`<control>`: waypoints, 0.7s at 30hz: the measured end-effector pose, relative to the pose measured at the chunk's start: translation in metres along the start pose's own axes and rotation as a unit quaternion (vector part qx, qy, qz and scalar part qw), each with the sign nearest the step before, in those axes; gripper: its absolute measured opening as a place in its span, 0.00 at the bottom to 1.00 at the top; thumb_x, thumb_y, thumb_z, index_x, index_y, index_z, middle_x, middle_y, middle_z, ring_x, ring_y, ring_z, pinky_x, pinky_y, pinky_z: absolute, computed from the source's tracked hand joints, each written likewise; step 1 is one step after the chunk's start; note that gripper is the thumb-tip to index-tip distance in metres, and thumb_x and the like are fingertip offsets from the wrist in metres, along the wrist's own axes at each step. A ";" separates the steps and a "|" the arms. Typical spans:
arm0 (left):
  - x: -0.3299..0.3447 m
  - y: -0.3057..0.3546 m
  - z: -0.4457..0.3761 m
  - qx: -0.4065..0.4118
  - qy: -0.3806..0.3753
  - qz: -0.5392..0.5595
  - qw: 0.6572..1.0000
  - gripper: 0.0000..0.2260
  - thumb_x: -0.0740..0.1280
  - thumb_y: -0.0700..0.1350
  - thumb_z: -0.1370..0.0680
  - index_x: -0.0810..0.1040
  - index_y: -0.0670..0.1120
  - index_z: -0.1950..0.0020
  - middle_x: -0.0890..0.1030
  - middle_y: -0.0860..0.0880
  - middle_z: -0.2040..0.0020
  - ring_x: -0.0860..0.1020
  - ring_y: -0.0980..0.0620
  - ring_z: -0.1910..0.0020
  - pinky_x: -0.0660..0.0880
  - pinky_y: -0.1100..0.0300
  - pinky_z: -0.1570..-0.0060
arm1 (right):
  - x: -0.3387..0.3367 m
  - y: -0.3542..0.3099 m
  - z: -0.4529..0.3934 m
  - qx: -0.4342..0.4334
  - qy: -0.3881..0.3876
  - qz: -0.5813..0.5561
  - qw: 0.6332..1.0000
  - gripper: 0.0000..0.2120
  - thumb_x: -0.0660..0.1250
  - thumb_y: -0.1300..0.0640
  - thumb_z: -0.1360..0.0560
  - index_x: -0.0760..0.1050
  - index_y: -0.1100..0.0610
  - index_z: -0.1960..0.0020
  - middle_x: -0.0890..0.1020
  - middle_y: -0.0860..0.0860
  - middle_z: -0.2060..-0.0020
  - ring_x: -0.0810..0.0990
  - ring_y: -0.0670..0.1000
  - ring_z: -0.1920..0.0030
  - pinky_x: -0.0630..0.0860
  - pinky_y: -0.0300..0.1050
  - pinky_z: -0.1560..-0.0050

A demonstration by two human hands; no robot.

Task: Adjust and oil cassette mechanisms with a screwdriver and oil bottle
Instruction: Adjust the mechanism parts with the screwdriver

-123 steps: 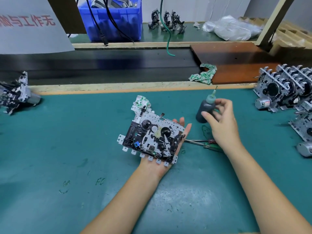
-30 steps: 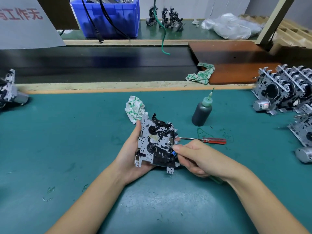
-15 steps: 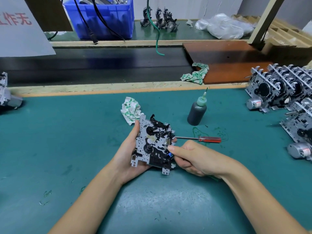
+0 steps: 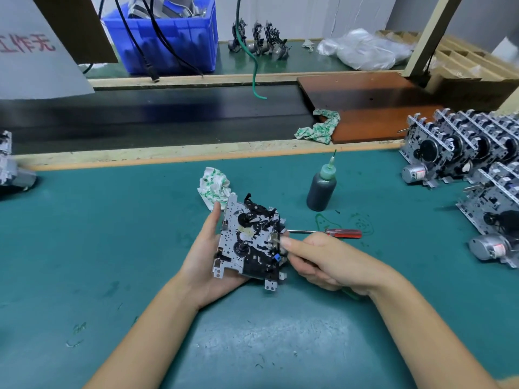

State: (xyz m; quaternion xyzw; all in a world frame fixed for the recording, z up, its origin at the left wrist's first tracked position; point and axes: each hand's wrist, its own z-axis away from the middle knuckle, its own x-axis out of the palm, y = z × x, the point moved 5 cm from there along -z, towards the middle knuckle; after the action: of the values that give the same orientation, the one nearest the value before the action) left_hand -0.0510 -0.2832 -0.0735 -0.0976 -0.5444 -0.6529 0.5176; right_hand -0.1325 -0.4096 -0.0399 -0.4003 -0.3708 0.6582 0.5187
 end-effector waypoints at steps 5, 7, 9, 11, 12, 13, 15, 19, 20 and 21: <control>0.003 0.004 0.006 0.036 -0.018 0.070 0.997 0.31 0.54 0.60 0.23 0.75 0.35 0.36 0.71 0.32 0.33 0.71 0.32 0.35 0.67 0.38 0.35 | -0.020 -0.003 0.001 -0.039 0.088 -0.133 0.986 0.15 0.55 0.53 0.19 0.67 0.57 0.63 0.64 0.50 0.82 0.54 0.44 0.85 0.53 0.29 0.80; 0.005 0.006 0.007 0.050 -0.027 0.087 0.995 0.31 0.57 0.60 0.23 0.75 0.34 0.37 0.71 0.31 0.33 0.70 0.30 0.35 0.69 0.38 0.37 | -0.023 0.003 -0.002 -0.022 0.118 -0.112 0.986 0.14 0.54 0.55 0.18 0.67 0.57 0.61 0.68 0.50 0.78 0.57 0.44 0.84 0.53 0.30 0.81; 0.006 0.008 0.006 0.075 -0.032 0.090 0.993 0.34 0.55 0.64 0.24 0.78 0.35 0.39 0.72 0.32 0.35 0.71 0.31 0.36 0.73 0.40 0.40 | -0.023 0.007 -0.005 -0.010 0.140 -0.080 0.987 0.14 0.54 0.55 0.18 0.68 0.58 0.60 0.69 0.50 0.77 0.61 0.45 0.83 0.56 0.32 0.81; 0.007 0.010 0.005 0.099 -0.030 0.091 0.991 0.36 0.55 0.66 0.26 0.79 0.35 0.40 0.73 0.31 0.35 0.73 0.31 0.37 0.75 0.41 0.43 | -0.024 0.010 -0.007 -0.002 0.147 -0.060 0.987 0.14 0.55 0.55 0.18 0.69 0.58 0.61 0.70 0.50 0.78 0.63 0.46 0.83 0.57 0.32 0.81; 0.008 0.010 0.005 0.104 -0.032 0.095 0.990 0.36 0.54 0.66 0.27 0.79 0.35 0.41 0.73 0.31 0.36 0.73 0.31 0.37 0.76 0.41 0.44 | -0.024 0.010 -0.008 0.001 0.150 -0.051 0.987 0.14 0.55 0.55 0.18 0.69 0.57 0.61 0.70 0.50 0.78 0.63 0.46 0.83 0.57 0.32 0.81; 0.009 0.011 0.005 0.108 -0.036 0.093 0.989 0.36 0.54 0.66 0.27 0.80 0.36 0.42 0.73 0.31 0.36 0.73 0.31 0.38 0.76 0.41 0.44 | -0.024 0.011 -0.009 0.000 0.156 -0.039 0.987 0.15 0.55 0.55 0.19 0.70 0.57 0.62 0.70 0.50 0.79 0.62 0.46 0.83 0.57 0.32 0.81; 0.010 0.011 0.004 0.109 -0.039 0.078 0.990 0.35 0.53 0.66 0.27 0.82 0.38 0.43 0.74 0.33 0.36 0.74 0.32 0.38 0.76 0.42 0.43 | -0.027 0.008 -0.008 -0.022 0.195 0.029 0.980 0.16 0.57 0.53 0.19 0.71 0.55 0.64 0.69 0.48 0.80 0.62 0.45 0.81 0.58 0.35 0.79; 0.010 0.011 0.004 0.092 -0.048 0.074 0.992 0.35 0.56 0.64 0.26 0.76 0.36 0.36 0.74 0.33 0.35 0.73 0.32 0.37 0.74 0.40 0.42 | -0.033 0.000 -0.001 -0.052 0.315 0.367 0.874 0.14 0.58 0.44 0.23 0.73 0.48 0.63 0.71 0.45 0.77 0.68 0.45 0.73 0.61 0.42 0.71; 0.009 0.011 0.004 0.081 -0.051 0.067 0.993 0.33 0.57 0.63 0.25 0.74 0.37 0.34 0.73 0.34 0.34 0.72 0.32 0.36 0.73 0.39 0.41 | -0.033 -0.004 0.002 -0.055 0.329 0.422 0.843 0.11 0.59 0.44 0.23 0.74 0.46 0.61 0.72 0.43 0.75 0.71 0.46 0.68 0.63 0.44 0.68; 0.008 0.011 0.005 0.069 -0.056 0.053 0.995 0.32 0.57 0.62 0.24 0.74 0.38 0.33 0.72 0.35 0.33 0.72 0.32 0.35 0.71 0.39 0.39 | -0.032 -0.008 0.003 -0.075 0.329 0.448 0.828 0.08 0.61 0.44 0.24 0.76 0.45 0.57 0.74 0.42 0.70 0.74 0.47 0.63 0.65 0.44 0.66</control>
State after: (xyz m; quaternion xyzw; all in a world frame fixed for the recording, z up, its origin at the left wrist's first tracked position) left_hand -0.0483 -0.2828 -0.0596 -0.1271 -0.6100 -0.5790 0.5259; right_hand -0.1279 -0.4395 -0.0273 -0.7530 -0.0061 0.6176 0.2268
